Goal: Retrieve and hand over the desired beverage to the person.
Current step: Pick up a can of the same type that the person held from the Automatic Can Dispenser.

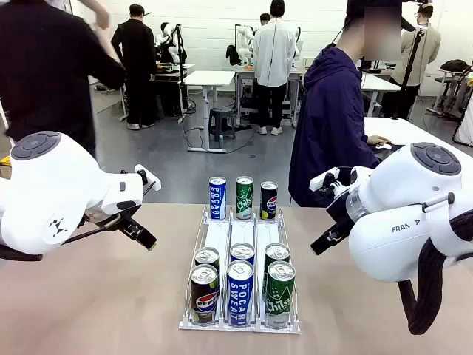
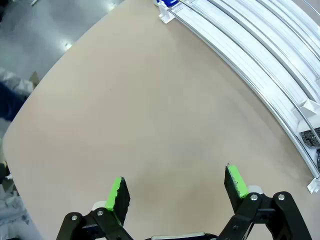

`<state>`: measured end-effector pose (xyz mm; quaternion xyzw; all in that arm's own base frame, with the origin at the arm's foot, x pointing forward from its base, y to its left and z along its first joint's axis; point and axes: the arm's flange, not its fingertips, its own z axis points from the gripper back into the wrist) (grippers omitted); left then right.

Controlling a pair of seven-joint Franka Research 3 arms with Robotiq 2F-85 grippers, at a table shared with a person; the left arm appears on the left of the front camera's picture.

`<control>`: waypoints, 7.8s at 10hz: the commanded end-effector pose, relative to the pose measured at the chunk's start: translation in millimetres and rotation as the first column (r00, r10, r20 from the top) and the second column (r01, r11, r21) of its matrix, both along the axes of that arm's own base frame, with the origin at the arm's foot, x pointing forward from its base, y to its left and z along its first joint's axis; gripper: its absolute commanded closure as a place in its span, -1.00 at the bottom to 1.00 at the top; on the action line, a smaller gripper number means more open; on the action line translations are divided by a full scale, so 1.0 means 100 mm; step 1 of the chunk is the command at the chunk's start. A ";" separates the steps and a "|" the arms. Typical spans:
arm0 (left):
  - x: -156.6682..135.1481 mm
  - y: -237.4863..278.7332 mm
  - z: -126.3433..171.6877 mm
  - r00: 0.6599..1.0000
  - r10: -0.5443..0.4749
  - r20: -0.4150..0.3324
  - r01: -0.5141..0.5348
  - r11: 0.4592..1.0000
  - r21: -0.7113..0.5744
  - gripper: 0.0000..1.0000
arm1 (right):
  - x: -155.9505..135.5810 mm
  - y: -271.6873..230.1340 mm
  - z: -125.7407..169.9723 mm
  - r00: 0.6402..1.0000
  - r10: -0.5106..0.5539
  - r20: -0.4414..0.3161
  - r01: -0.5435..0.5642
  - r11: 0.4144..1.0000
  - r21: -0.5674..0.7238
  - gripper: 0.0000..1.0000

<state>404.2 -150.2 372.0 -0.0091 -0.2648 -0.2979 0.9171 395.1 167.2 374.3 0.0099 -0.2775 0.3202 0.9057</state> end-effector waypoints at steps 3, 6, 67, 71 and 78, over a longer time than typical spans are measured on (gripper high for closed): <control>0.00 0.00 0.00 1.000 0.000 0.000 0.000 1.000 0.000 -1.00 | 0.00 0.00 0.00 1.000 0.000 0.000 0.000 1.000 0.000 -1.00; 0.00 0.00 0.00 1.000 0.000 0.000 0.000 1.000 0.000 -1.00 | 0.00 0.00 0.00 1.000 0.000 0.000 0.000 1.000 0.000 -1.00; -0.67 2.66 2.92 0.988 -0.116 -0.098 0.041 0.827 -0.560 -1.00 | -0.84 -2.90 2.37 0.974 -0.224 -0.039 0.209 0.812 0.545 -1.00; -0.67 2.66 2.92 0.988 -0.116 -0.098 0.041 0.827 -0.560 -1.00 | -0.84 -2.90 2.37 0.974 -0.224 -0.039 0.209 0.812 0.545 -1.00; -0.67 2.66 2.92 0.988 -0.116 -0.098 0.041 0.827 -0.560 -1.00 | -0.84 -2.90 2.37 0.974 -0.224 -0.039 0.209 0.812 0.545 -1.00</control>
